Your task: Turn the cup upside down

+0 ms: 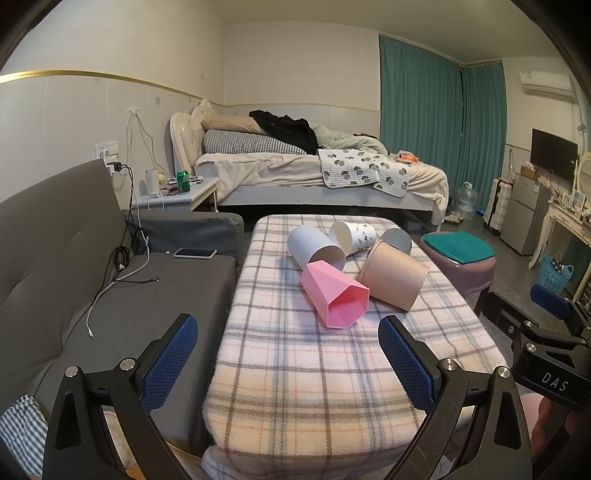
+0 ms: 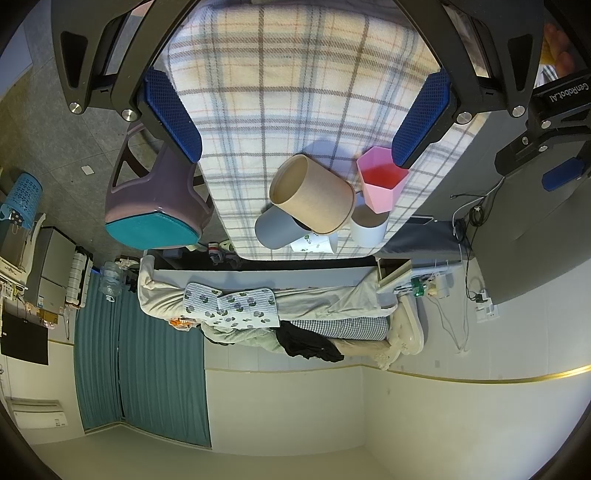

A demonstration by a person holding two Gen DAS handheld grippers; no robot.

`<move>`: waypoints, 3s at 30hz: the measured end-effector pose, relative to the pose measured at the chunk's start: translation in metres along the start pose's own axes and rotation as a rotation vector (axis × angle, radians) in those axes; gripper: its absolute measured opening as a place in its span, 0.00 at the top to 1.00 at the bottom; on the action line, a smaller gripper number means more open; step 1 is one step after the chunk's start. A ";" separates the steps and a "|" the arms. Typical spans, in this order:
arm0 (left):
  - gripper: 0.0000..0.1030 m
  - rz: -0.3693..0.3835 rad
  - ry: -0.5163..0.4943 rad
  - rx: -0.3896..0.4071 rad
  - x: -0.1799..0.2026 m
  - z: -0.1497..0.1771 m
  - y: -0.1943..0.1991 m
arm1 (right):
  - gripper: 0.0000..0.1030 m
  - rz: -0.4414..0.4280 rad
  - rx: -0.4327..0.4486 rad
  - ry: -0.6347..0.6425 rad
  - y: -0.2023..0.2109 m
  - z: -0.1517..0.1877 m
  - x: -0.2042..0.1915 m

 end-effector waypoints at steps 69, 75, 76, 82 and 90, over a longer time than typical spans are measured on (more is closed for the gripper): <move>0.02 -0.041 0.140 -0.095 -0.014 -0.036 -0.073 | 0.19 -0.198 -0.417 0.268 -0.130 -0.002 -0.008; 0.02 -0.061 0.123 -0.066 -0.018 -0.041 -0.038 | 0.19 -0.190 -0.423 0.144 -0.080 0.024 -0.029; 0.02 -0.064 0.121 -0.064 -0.019 -0.040 -0.035 | 0.19 -0.191 -0.425 0.133 -0.075 0.028 -0.032; 0.02 -0.094 0.103 -0.053 -0.032 -0.028 -0.018 | 0.19 -0.162 -0.419 0.035 -0.060 0.035 -0.047; 0.02 -0.128 0.114 -0.077 -0.042 -0.016 -0.031 | 0.18 -0.158 -0.399 0.007 -0.069 0.046 -0.067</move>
Point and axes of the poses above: each gripper's, at about its wrist camera, not at the fingertips, and y roughly against the way its jaws point, x to its right, z to its underside, the point moved 5 cm from there along -y, roughly the way its jaws point, and after that the axes turned 1 degree about -x, right-handed, at the moved point
